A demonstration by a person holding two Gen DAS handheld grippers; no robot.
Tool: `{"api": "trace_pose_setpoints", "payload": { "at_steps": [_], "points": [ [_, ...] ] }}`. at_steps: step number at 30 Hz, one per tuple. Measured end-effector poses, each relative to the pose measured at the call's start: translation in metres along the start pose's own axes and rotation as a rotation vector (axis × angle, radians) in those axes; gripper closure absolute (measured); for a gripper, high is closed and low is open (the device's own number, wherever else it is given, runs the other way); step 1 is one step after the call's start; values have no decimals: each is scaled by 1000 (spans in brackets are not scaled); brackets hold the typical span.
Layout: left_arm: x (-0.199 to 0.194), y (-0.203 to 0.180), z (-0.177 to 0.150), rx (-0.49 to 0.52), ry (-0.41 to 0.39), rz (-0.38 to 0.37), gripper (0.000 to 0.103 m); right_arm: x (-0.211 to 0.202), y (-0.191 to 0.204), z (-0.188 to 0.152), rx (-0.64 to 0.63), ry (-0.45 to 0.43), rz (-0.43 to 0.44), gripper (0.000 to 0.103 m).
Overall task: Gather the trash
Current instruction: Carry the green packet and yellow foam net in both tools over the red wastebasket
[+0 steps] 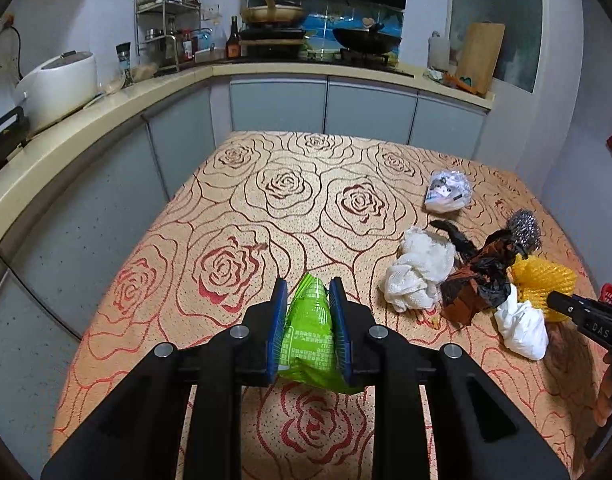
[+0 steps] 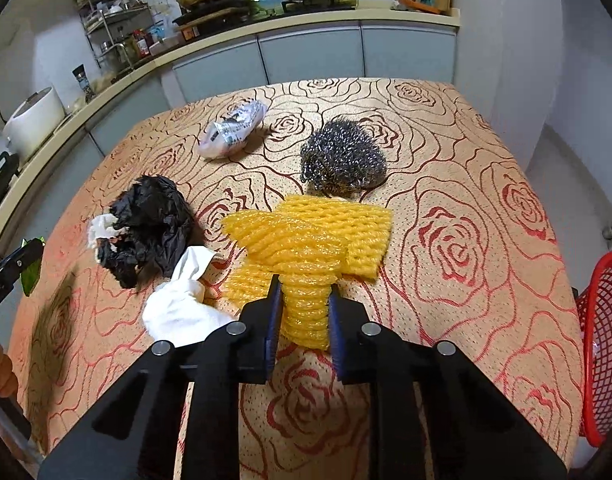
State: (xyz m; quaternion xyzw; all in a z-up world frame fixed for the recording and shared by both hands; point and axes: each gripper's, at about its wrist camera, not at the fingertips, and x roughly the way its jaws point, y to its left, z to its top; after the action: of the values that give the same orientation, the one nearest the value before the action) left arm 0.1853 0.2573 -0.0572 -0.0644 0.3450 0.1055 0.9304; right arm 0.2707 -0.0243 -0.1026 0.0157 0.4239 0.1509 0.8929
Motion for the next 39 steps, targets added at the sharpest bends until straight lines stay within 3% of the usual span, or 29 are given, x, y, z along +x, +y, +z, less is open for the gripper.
{"api": "trace_pose_setpoints", "payload": {
  "at_steps": [25, 39],
  "points": [
    [-62, -44, 18, 39, -150, -64, 82, -93, -16, 5, -4, -212, -30, 83],
    [-95, -97, 29, 94, -257, -117, 82, -142, -31, 12, 3, -329, -58, 83]
  ]
}}
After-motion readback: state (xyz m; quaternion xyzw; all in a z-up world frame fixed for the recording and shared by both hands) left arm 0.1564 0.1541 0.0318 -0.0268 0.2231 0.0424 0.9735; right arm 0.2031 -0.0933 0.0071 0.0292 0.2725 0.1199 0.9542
